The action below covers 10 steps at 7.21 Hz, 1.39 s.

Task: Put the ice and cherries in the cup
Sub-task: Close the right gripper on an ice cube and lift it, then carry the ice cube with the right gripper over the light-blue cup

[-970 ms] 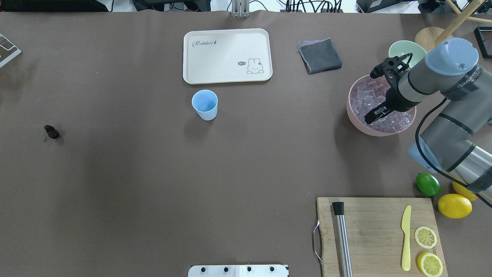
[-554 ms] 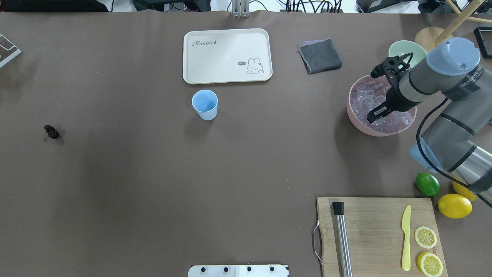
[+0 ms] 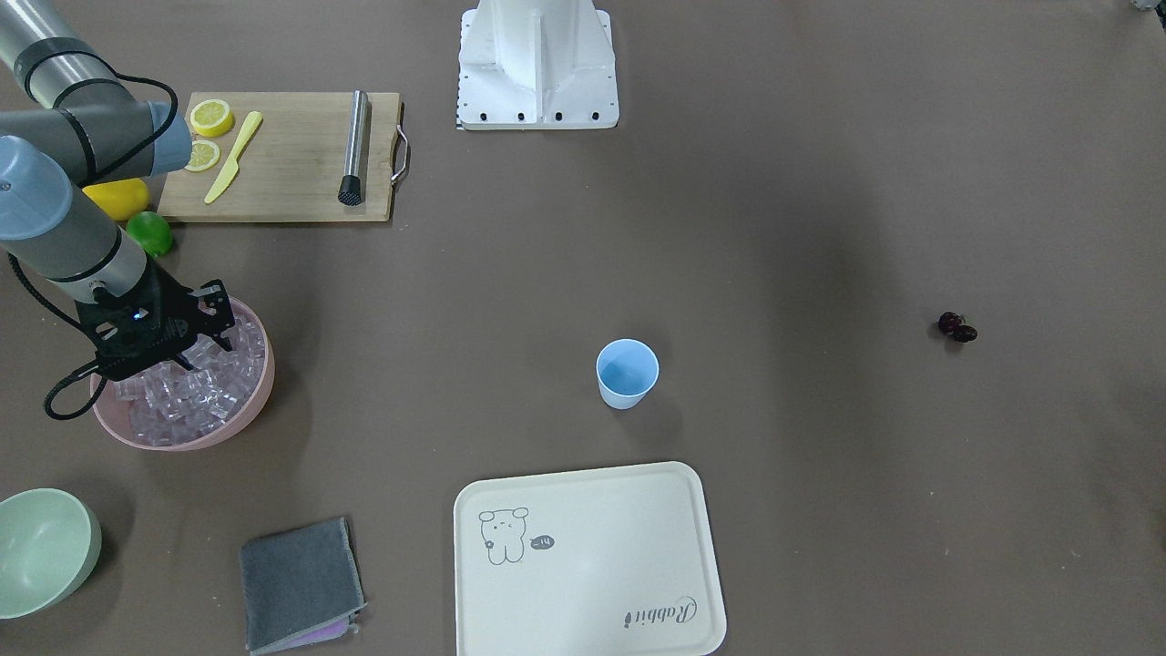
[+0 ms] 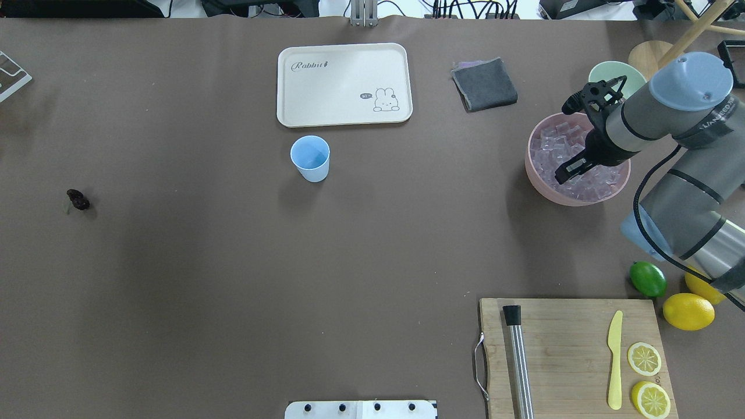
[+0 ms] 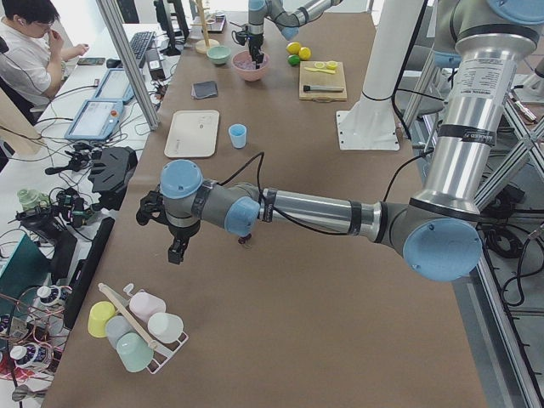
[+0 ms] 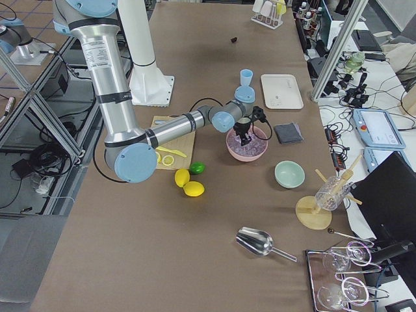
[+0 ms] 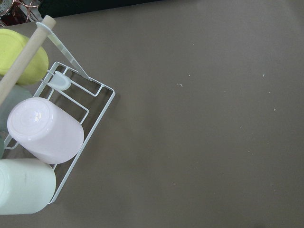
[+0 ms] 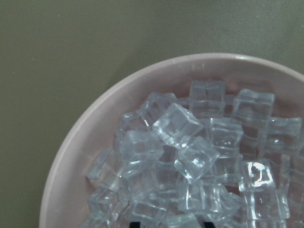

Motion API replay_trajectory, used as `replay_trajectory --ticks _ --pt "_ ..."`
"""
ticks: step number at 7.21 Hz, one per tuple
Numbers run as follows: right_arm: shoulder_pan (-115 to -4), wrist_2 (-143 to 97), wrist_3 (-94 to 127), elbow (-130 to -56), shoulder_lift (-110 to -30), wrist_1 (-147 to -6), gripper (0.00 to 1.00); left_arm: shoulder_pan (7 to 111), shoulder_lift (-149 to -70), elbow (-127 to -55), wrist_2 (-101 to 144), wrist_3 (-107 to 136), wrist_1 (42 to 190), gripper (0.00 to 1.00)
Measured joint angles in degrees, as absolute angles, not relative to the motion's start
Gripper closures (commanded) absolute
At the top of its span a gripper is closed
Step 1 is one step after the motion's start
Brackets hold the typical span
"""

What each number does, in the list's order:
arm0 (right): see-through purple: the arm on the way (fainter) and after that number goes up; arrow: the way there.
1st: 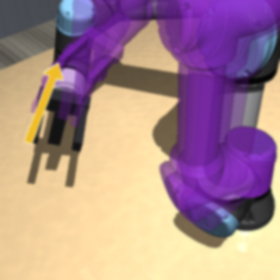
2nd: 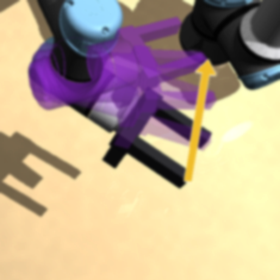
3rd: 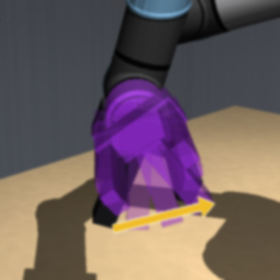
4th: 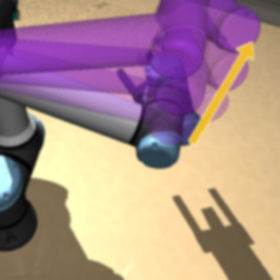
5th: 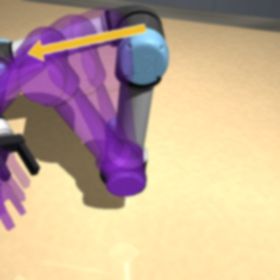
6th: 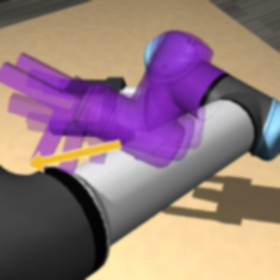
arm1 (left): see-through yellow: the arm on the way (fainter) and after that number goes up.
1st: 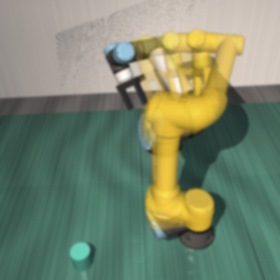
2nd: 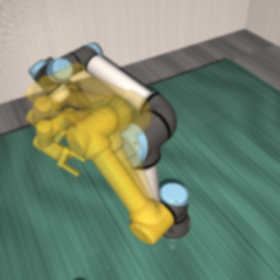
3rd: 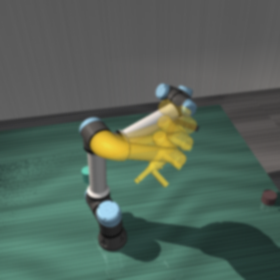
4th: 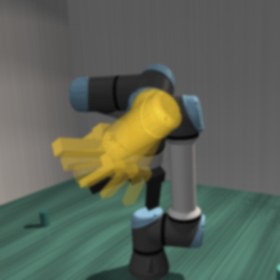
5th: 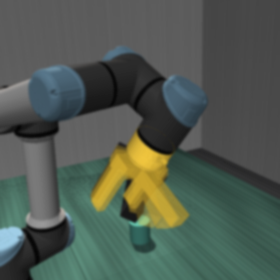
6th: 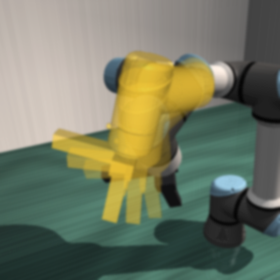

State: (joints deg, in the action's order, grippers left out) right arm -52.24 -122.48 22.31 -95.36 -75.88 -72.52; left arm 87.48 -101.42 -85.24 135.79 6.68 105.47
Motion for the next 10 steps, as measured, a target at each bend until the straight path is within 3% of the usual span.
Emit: replay_trajectory --ticks 3,6,8,10 --pt "-53.5 -123.8 23.2 -98.9 -73.8 -78.6 1.00 87.5 -101.5 -83.5 135.8 6.8 107.8 0.02" --pt "-49.3 -124.0 37.2 -99.6 -60.9 -88.2 1.00 87.5 -101.9 -83.3 135.8 6.8 108.0 0.02" --pt "-44.3 -121.6 49.8 -92.8 -48.9 -89.0 1.00 86.9 -102.1 -83.2 135.8 6.9 107.9 0.02" --pt "-40.1 -116.6 58.3 -80.6 -35.9 -88.7 1.00 86.5 -102.7 -82.2 135.8 6.9 108.0 0.02"
